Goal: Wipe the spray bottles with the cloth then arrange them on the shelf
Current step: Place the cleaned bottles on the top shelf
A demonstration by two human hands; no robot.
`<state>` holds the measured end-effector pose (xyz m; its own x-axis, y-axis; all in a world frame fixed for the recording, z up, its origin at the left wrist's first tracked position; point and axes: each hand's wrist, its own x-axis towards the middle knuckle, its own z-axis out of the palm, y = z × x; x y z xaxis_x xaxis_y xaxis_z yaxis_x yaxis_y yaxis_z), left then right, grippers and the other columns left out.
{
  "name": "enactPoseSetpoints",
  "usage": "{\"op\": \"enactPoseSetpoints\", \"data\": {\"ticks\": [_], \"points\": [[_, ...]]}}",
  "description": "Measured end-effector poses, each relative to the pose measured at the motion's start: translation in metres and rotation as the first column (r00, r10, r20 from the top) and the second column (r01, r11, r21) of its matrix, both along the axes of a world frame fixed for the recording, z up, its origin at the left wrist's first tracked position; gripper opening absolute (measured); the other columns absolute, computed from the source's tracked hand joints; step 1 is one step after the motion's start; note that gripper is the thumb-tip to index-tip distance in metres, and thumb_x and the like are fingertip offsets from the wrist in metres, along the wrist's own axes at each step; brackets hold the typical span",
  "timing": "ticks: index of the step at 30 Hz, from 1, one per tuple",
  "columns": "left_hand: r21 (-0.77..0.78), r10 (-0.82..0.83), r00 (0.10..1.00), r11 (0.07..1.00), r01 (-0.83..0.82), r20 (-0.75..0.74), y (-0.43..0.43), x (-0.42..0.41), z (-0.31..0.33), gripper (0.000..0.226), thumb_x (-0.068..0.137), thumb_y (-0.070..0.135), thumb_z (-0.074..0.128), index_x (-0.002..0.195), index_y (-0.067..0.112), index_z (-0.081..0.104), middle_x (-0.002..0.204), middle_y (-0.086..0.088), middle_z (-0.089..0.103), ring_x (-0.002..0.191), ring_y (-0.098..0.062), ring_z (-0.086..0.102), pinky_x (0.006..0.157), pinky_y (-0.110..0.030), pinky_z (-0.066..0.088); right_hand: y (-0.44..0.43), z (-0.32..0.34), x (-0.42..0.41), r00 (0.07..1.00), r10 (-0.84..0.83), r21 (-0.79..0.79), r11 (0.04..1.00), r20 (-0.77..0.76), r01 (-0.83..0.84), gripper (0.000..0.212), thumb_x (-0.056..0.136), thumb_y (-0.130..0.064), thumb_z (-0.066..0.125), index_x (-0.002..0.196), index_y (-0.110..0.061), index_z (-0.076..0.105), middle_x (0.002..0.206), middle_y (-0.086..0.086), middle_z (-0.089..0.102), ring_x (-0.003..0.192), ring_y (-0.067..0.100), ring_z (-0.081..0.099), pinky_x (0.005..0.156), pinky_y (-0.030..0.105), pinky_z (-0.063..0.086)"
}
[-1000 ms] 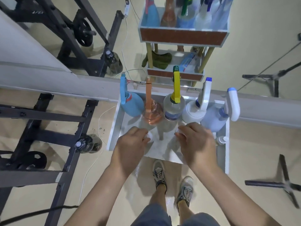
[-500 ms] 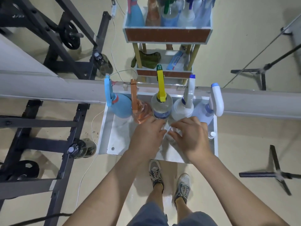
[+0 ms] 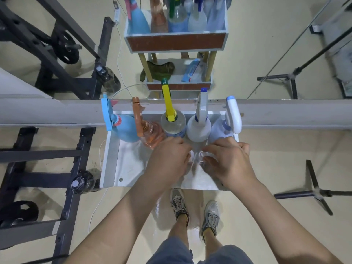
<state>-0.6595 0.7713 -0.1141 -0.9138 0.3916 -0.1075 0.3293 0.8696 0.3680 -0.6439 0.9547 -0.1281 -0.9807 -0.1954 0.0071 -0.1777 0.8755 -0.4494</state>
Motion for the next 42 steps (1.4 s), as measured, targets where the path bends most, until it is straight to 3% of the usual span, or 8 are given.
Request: {"op": "enactPoseSetpoints", "data": {"ticks": [6, 10, 14, 18, 21, 28, 32, 42], "points": [[0.006, 0.02, 0.999, 1.0, -0.02, 0.025, 0.002, -0.001, 0.0, 0.018, 0.073, 0.02, 0.056, 0.075, 0.011, 0.071, 0.073, -0.007, 0.065, 0.071, -0.032, 0.06, 0.061, -0.041, 0.051, 0.0, 0.003, -0.002, 0.992, 0.007, 0.057, 0.998, 0.125, -0.014, 0.01, 0.09, -0.036, 0.065, 0.096, -0.032, 0.072, 0.095, -0.013, 0.069, 0.106, 0.016, 0.053, 0.075, 0.029, 0.011], [-0.048, 0.104, 0.994, 0.993, -0.106, -0.041, 0.006, 0.003, 0.002, 0.018, 0.076, 0.03, 0.058, 0.078, 0.019, 0.072, 0.072, -0.002, 0.064, 0.074, -0.028, 0.06, 0.063, -0.037, 0.049, 0.0, 0.002, -0.003, 0.993, 0.007, 0.061, 0.998, 0.121, -0.014, 0.011, 0.092, -0.035, 0.059, 0.085, -0.03, 0.067, 0.083, -0.012, 0.065, 0.1, 0.015, 0.053, 0.072, 0.03, 0.01], [-0.082, 0.135, 0.99, 0.987, -0.138, -0.039, 0.011, 0.004, 0.003, 0.021, 0.077, 0.027, 0.059, 0.06, 0.015, 0.06, 0.059, -0.002, 0.059, 0.06, -0.025, 0.054, 0.052, -0.031, 0.037, -0.003, -0.003, -0.002, 0.995, 0.001, 0.048, 0.999, 0.101, -0.006, 0.01, 0.088, -0.029, 0.063, 0.079, -0.029, 0.064, 0.078, -0.011, 0.064, 0.092, 0.019, 0.055, 0.071, 0.03, 0.01], [-0.069, 0.132, 0.991, 0.989, -0.132, 0.001, 0.013, 0.002, 0.007, 0.027, 0.086, 0.025, 0.062, 0.061, 0.018, 0.053, 0.062, -0.006, 0.059, 0.064, -0.024, 0.051, 0.057, -0.03, 0.025, -0.006, -0.006, -0.003, 0.996, -0.001, 0.031, 1.0, 0.087, -0.002, 0.006, 0.085, -0.026, 0.068, 0.08, -0.029, 0.066, 0.077, -0.01, 0.064, 0.088, 0.02, 0.056, 0.07, 0.029, 0.009], [-0.127, 0.094, 0.995, 0.988, -0.088, 0.043, 0.012, -0.001, 0.01, 0.027, 0.091, 0.028, 0.055, 0.067, 0.017, 0.052, 0.07, -0.008, 0.06, 0.074, -0.026, 0.054, 0.059, -0.031, 0.026, -0.007, -0.009, -0.004, 0.997, 0.013, 0.042, 0.999, 0.076, -0.016, 0.007, 0.084, -0.026, 0.07, 0.08, -0.029, 0.065, 0.076, -0.01, 0.063, 0.087, 0.021, 0.056, 0.069, 0.03, 0.008], [-0.125, 0.198, 0.979, 0.974, -0.191, 0.043, 0.014, -0.001, 0.011, 0.021, 0.08, 0.026, 0.058, 0.064, 0.012, 0.058, 0.061, -0.005, 0.056, 0.066, -0.025, 0.053, 0.052, -0.031, 0.027, -0.006, -0.01, -0.006, 0.996, 0.02, 0.038, 0.999, 0.081, -0.023, 0.004, 0.085, -0.025, 0.067, 0.082, -0.027, 0.065, 0.08, -0.01, 0.064, 0.089, 0.021, 0.056, 0.071, 0.031, 0.013], [-0.081, 0.318, 0.948, 0.945, -0.315, 0.023, 0.023, 0.002, 0.011, 0.017, 0.079, 0.027, 0.062, 0.067, 0.015, 0.061, 0.066, -0.003, 0.06, 0.069, -0.024, 0.054, 0.057, -0.031, 0.038, -0.006, -0.011, -0.006, 0.994, 0.024, 0.015, 1.0, 0.106, -0.025, 0.006, 0.087, -0.025, 0.064, 0.087, -0.028, 0.069, 0.087, -0.01, 0.067, 0.094, 0.021, 0.056, 0.075, 0.033, 0.02], [-0.068, 0.453, 0.892, 0.89, -0.451, 0.003, 0.031, 0.006, 0.01, 0.013, 0.081, 0.03, 0.058, 0.083, 0.022, 0.068, 0.078, 0.003, 0.067, 0.084, -0.021, 0.059, 0.074, -0.033, 0.032, -0.007, -0.011, -0.007, 0.989, -0.02, -0.009, 1.0, 0.146, 0.022, 0.007, 0.09, -0.032, 0.065, 0.088, -0.026, 0.069, 0.088, -0.011, 0.069, 0.1, 0.017, 0.054, 0.079, 0.033, 0.022]]}}
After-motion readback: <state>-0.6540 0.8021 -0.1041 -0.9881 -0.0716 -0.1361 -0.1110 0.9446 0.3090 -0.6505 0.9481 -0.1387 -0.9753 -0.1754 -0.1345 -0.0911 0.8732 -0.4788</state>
